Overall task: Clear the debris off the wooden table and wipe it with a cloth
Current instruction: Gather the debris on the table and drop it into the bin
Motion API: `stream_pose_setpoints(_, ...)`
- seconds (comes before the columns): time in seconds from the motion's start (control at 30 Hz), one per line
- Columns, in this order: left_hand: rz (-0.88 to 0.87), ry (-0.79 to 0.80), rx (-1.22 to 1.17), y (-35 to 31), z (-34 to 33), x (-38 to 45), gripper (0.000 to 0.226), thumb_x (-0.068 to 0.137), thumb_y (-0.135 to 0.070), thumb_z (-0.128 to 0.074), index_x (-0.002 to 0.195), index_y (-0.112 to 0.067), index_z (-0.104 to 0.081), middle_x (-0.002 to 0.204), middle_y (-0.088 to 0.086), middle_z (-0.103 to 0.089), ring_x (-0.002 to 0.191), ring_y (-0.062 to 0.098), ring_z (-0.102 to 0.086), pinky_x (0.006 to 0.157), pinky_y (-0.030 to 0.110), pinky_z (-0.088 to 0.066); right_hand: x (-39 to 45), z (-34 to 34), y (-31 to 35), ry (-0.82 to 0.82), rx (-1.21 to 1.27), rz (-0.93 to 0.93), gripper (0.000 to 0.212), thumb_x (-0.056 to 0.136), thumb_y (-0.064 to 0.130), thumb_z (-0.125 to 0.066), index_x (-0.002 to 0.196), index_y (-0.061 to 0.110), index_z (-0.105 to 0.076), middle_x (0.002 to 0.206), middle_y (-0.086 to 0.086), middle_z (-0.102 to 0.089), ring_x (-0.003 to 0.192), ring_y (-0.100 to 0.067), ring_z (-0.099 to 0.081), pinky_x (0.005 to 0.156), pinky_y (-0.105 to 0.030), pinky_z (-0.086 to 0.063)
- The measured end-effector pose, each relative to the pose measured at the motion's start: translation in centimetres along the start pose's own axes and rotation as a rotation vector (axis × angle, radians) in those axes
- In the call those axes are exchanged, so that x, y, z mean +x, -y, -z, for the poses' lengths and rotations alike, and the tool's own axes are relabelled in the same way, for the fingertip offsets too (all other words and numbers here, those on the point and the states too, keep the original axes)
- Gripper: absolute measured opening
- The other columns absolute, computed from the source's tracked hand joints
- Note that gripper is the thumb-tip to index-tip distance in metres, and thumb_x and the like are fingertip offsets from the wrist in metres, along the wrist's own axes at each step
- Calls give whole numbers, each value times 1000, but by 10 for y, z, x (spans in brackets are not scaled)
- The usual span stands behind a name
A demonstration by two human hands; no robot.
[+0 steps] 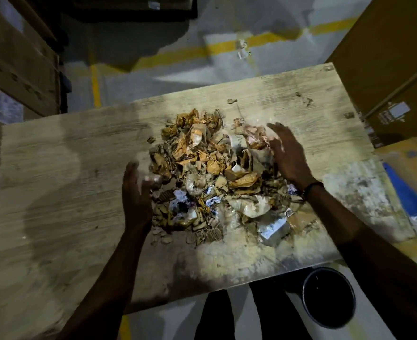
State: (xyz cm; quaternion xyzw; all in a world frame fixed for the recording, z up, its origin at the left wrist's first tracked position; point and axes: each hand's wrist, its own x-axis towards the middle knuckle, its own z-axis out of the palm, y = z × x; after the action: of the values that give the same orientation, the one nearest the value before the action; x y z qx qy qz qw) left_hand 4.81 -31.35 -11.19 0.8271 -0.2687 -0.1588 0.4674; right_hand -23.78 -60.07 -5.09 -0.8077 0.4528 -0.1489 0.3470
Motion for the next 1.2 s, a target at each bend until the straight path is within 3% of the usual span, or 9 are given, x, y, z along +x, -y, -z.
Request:
stream_pose_setpoints(0.07,20,-18,-19,4,8,-22,47,107,-59,-43,153,-55,-39,167,-10,-36,154,18,-37,123,55,-36,-27,16,-17,-117,51,-74,53,111,51,-36,153,24,-54,165,-4,-43,157,-22,-31,129,-50,-25)
stream_pose_setpoints(0.2,-43,7,129,-2,-14,-55,62,107,-57,-37,161,-26,-39,170,-5,-31,158,18,-28,126,57,-24,-80,1,-50,-126,-28,-199,78,103,77,-22,154,26,-52,167,-6,-40,159,-25,-27,130,-56,-18)
stream_pose_setpoints(0.4,-45,-75,111,-31,-64,-70,62,108,-48,-39,163,-20,-35,172,2,-29,157,17,-28,125,38,-30,-79,-51,-6,-86,3,-201,60,111,51,-33,165,24,-30,175,-1,-22,163,-22,-11,132,-52,-11)
stream_pose_setpoints(0.5,1,-142,112,-37,-66,-70,61,106,-47,-39,159,-16,-43,170,8,-32,156,19,-30,123,28,-27,-75,-42,11,-112,192,-150,55,114,42,-42,165,25,-31,175,0,-19,163,-18,-11,131,-37,-14)
stream_pose_setpoints(0.67,84,-265,85,-24,-46,-96,56,108,-52,-39,158,-27,-44,171,1,-31,155,18,-34,124,36,-34,-92,9,2,-281,222,-61,46,114,37,-44,157,21,-47,168,-2,-39,153,-10,-33,110,3,-19)
stream_pose_setpoints(0.77,100,-244,96,-27,-51,-130,57,108,-47,-40,160,-22,-43,171,5,-31,154,12,-30,117,8,-21,-126,11,-34,-326,283,-162,49,113,41,-44,156,18,-48,165,-4,-44,149,-7,-37,118,-11,-29)
stream_pose_setpoints(0.87,62,-195,190,-31,-65,-150,58,109,-50,-37,161,-24,-40,171,2,-30,157,21,-28,127,30,-22,-156,-15,-54,-304,289,-254,61,109,51,-36,161,19,-41,169,-2,-36,158,-17,-28,129,-46,-26)
stream_pose_setpoints(0.97,124,-192,210,-43,-89,-153,58,108,-51,-34,160,-27,-40,171,2,-28,158,24,-27,126,50,-26,-160,-52,-39,-289,273,-196,71,106,58,-31,165,19,-30,175,-1,-22,163,-17,-14,132,-47,-16)
stream_pose_setpoints(1.2,142,-275,135,-63,-100,-153,56,108,-51,-38,159,-29,-40,172,4,-27,159,22,-23,127,47,-27,-156,-90,-3,-373,357,-150,66,110,48,-35,168,22,-18,178,-2,-8,164,-15,-7,132,-37,-15)
